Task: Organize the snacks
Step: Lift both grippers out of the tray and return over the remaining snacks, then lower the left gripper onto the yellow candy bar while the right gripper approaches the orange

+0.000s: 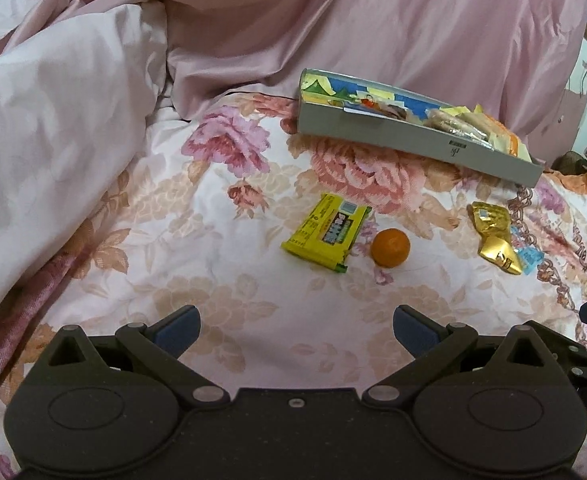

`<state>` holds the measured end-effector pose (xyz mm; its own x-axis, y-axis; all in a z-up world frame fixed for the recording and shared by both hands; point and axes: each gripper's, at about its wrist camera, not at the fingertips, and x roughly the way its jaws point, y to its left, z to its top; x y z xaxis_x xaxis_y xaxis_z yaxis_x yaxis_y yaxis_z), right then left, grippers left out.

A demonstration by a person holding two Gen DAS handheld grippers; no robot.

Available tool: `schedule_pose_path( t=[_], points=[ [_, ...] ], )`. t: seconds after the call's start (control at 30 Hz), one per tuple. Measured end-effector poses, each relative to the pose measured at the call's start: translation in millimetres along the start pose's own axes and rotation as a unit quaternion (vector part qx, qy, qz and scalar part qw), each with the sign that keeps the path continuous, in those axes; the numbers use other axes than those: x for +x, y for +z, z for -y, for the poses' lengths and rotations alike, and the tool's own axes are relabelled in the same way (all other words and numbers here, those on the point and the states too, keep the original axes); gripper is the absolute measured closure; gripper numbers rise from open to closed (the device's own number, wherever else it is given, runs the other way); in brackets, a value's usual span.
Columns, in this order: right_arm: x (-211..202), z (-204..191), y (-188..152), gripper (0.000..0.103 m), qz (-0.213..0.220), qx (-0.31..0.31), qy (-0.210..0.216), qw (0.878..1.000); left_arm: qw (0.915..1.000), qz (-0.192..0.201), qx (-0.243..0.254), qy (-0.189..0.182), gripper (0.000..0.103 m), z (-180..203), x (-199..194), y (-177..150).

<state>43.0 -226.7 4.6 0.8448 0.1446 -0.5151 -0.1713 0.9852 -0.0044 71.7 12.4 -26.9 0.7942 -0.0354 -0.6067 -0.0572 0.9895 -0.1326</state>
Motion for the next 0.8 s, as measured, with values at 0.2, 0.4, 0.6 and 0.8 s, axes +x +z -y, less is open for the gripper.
schedule_pose_path(
  t=[0.2, 0.4, 0.6, 0.8],
  points=[
    [11, -2, -3, 0.000, -0.015, 0.001, 0.007, 1.000, 1.0000, -0.004, 0.008, 0.001, 0.001, -1, 10, 0],
    [19, -3, -5, 0.000, -0.029, 0.007, 0.017, 0.999, 0.9996, -0.001, 0.029, 0.002, 0.001, 1, 16, -4],
    [29, -3, -7, 0.000, -0.037, 0.013, 0.019, 0.999, 0.9977, -0.007, 0.067, -0.010, 0.001, 7, 33, -1],
    [36, 2, -9, 0.000, -0.037, 0.019, 0.028, 0.999, 0.9935, 0.008, 0.108, -0.035, 0.001, 12, 53, 8]
  ],
)
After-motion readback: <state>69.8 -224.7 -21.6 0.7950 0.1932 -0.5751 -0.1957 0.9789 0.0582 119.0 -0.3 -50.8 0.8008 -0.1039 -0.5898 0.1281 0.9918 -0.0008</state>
